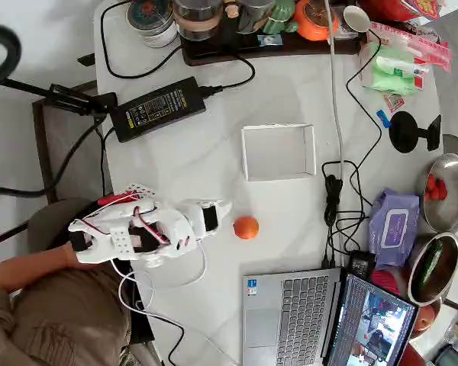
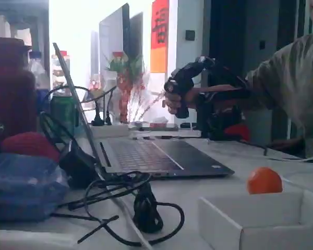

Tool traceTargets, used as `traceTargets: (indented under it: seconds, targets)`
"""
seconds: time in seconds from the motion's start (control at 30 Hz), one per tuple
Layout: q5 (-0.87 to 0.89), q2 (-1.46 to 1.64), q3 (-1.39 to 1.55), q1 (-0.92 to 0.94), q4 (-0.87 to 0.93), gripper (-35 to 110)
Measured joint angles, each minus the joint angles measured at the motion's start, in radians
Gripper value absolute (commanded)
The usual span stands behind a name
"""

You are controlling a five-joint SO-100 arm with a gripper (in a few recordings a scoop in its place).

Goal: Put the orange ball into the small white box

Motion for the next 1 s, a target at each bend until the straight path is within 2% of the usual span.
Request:
traceTargets:
  seconds: [0.33, 0.47, 0.73, 1.0]
  targets:
    - [0.011, -0.008, -0.117, -0.002, 0.012, -1]
    - [0.017, -0.146, -0.239, 0.031, 0.044, -1]
    - [0.018, -0.449, -0.695, 0.038, 0.219, -1]
    - [0.017, -0.565, -0.851, 0.034, 0.256, -1]
